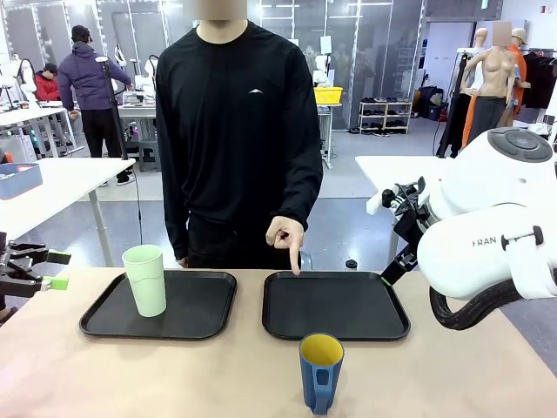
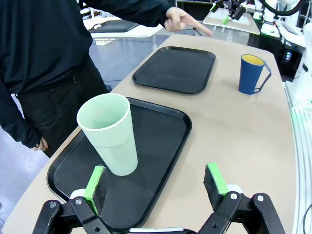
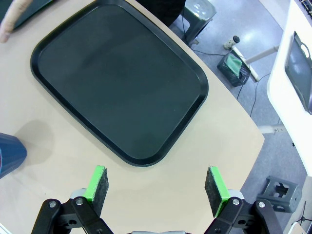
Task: Sort and store the cups by type.
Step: Pick up the Handle plastic cup and place it into the empty Flat Tray.
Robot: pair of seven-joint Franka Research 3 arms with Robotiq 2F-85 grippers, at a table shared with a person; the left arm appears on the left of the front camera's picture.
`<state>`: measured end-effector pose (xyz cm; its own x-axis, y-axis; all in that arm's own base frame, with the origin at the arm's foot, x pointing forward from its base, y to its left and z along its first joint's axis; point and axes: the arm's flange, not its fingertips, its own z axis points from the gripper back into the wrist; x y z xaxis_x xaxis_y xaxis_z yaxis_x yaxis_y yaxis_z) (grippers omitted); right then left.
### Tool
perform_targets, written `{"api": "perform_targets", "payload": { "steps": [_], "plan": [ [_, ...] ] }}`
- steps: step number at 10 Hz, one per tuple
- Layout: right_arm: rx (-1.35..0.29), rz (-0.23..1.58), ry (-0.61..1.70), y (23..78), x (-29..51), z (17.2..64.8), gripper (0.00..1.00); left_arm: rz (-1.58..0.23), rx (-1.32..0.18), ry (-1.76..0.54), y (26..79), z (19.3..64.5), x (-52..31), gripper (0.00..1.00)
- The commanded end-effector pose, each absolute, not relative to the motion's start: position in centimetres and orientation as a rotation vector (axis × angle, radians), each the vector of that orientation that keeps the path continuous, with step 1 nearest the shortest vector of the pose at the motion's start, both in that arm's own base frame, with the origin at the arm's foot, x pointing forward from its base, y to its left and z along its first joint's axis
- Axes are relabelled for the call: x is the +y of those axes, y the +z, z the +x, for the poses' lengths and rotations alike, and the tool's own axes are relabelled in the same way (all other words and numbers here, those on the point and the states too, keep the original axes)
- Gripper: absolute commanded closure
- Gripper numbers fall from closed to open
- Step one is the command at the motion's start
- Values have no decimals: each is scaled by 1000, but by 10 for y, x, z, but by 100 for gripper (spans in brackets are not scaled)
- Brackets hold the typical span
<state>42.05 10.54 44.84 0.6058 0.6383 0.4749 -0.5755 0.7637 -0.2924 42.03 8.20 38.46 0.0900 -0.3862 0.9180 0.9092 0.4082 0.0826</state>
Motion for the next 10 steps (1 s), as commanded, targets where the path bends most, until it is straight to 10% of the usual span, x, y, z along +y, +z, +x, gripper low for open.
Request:
{"api": "perform_targets", "payload": {
  "steps": [1,10],
  "plan": [
    [-592,-110,702,448,105,421,0,-601,-1095,-1060,386,422,80,0],
    [-489,-114,914,458,116,373,0,-601,-1095,-1060,386,422,80,0]
  ]
}}
